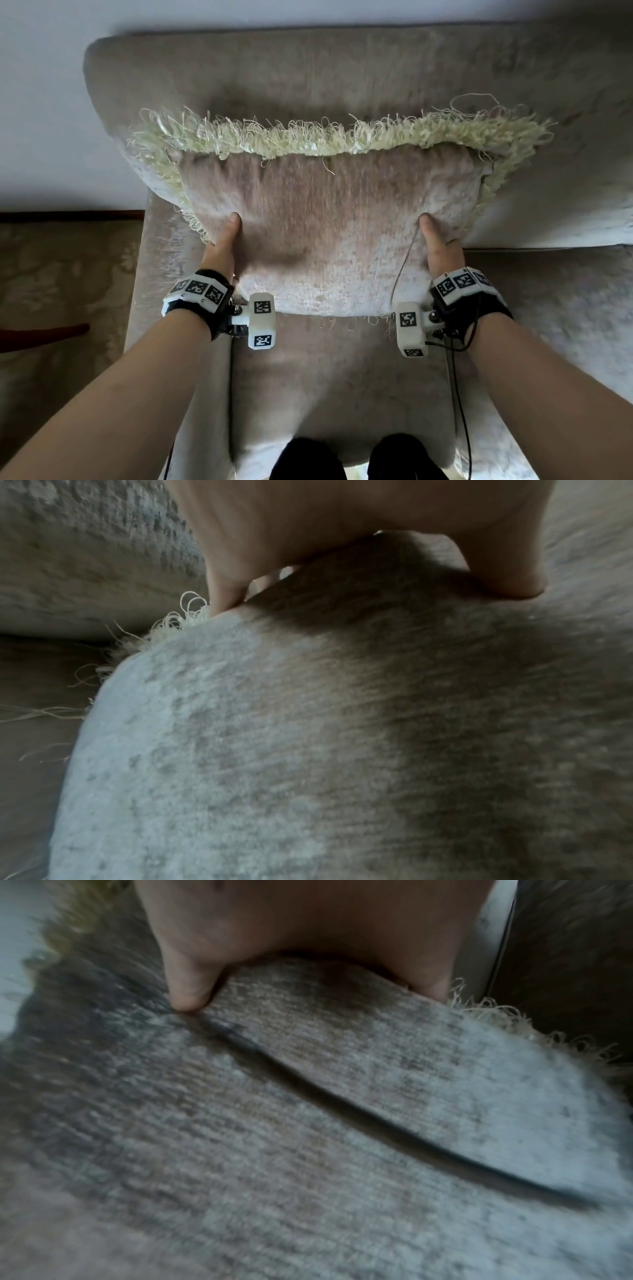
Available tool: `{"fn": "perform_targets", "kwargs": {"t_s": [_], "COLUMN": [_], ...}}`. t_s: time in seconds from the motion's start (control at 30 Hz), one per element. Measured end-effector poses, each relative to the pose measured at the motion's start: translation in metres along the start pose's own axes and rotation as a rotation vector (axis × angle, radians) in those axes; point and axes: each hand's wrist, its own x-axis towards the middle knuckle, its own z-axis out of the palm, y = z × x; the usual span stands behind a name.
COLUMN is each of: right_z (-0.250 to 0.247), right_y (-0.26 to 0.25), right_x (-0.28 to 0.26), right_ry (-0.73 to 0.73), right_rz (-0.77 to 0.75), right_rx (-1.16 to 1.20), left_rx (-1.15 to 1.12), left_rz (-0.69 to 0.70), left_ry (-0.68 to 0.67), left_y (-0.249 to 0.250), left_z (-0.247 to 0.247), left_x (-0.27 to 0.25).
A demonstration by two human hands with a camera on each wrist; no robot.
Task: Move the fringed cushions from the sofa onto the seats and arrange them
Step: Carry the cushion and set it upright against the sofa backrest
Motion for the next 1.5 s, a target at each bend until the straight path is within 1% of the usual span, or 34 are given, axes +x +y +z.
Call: {"fn": "perform_targets", "kwargs": {"t_s": [0.07,0.17,0.3,0.4,0.53,0.8,0.9,1.03,1.23,1.33,1.5], "right_z": [0.004,0.007,0.006,0.005,0.001,-0.010,-0.009,-0.009,-0.004,-0.005,-0.011], "right_y": [0.002,0.004,0.004,0.004,0.003,0.017,0.025,0.033,0.037,0.041,0.044], "right_x": [0.005,0.012,0.020,0.021,0.015,0.010,0.008,0.010,0.014,0.013,0.007], "right_ry": [0.001,-0.017,-0.050,-0.045,-0.039,-0.112,-0.114,-0.110,-0.088,-0.093,-0.126], "right_rz": [-0.002,0.010,0.038,0.045,0.054,0.055,0.078,0.084,0.042,0.014,-0.021], "right_rx": [-0.018,-0.078,-0.141,-0.164,-0.165,-0.211,-0.220,-0.193,-0.156,-0.192,-0.186], "left_rx": [0.046,0.169,0.314,0.360,0.326,0.363,0.364,0.344,0.351,0.339,0.359], "left_rz": [-0.007,0.040,0.067,0.038,0.007,-0.035,-0.020,-0.032,0.010,0.019,0.039], "left_ry": [-0.003,0.051,0.098,0.128,0.110,0.113,0.102,0.101,0.134,0.135,0.144], "left_y": [0.004,0.020,0.022,0.018,0.009,0.005,0.002,-0.007,-0.017,-0.023,-0.021], "left_z": [0.005,0.022,0.033,0.033,0.023,0.019,0.018,0.018,0.027,0.024,0.020], "left_x": [-0.003,-0.027,-0.031,-0.034,-0.037,-0.059,-0.058,-0.054,-0.048,-0.050,-0.055]}}
